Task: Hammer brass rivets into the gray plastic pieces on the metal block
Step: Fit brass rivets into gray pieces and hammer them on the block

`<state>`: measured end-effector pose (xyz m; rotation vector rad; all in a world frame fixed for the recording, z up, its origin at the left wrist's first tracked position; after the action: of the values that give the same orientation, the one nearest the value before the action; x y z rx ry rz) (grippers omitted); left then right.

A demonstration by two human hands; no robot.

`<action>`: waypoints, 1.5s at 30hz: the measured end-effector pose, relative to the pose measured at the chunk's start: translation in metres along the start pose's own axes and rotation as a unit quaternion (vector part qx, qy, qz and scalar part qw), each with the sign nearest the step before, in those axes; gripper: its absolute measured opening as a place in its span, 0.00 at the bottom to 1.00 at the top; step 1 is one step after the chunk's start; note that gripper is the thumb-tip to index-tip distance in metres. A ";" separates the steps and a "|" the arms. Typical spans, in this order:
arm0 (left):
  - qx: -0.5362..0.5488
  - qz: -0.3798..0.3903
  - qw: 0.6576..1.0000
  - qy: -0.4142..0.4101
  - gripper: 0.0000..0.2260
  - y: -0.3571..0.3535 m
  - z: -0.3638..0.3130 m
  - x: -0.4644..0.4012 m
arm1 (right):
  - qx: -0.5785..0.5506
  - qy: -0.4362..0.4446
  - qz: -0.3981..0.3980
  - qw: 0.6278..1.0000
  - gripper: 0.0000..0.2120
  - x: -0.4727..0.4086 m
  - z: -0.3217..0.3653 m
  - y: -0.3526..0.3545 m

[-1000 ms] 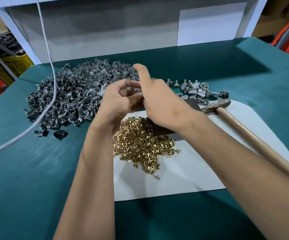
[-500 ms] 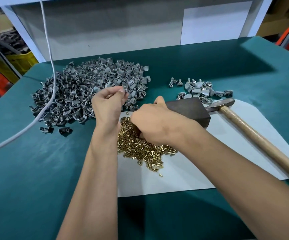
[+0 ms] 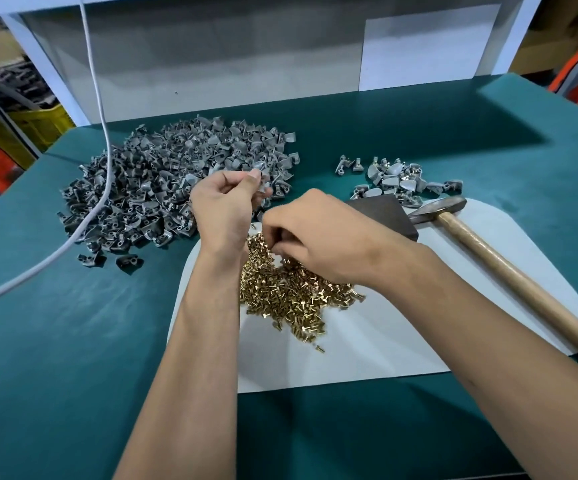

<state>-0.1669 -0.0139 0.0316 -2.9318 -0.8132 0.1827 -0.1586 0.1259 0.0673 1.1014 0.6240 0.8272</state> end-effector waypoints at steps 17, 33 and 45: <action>0.113 0.149 0.982 0.008 0.04 -0.044 0.003 0.017 | -0.257 -0.154 -0.409 0.862 0.04 0.073 -0.116 0.034; 0.058 0.311 0.949 -0.010 0.13 -0.063 0.005 0.030 | -0.272 -0.072 -0.399 0.872 0.06 0.060 -0.090 0.020; 0.079 0.310 0.947 0.003 0.13 -0.062 0.006 0.028 | -0.200 -0.037 -0.409 0.890 0.08 0.061 -0.080 0.019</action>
<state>-0.1749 0.0539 0.0303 -2.9206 0.1493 0.2635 -0.1924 0.2214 0.0557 0.4060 0.7300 0.1541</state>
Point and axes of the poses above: each hand's wrist, its own x-axis away from the middle knuckle, its own y-axis out of the back of the hand, z = x × y, the point moved 4 cm from there along -x, towards the middle knuckle, and after that the axes turned 7 degrees about z, right-handed, at the moved point
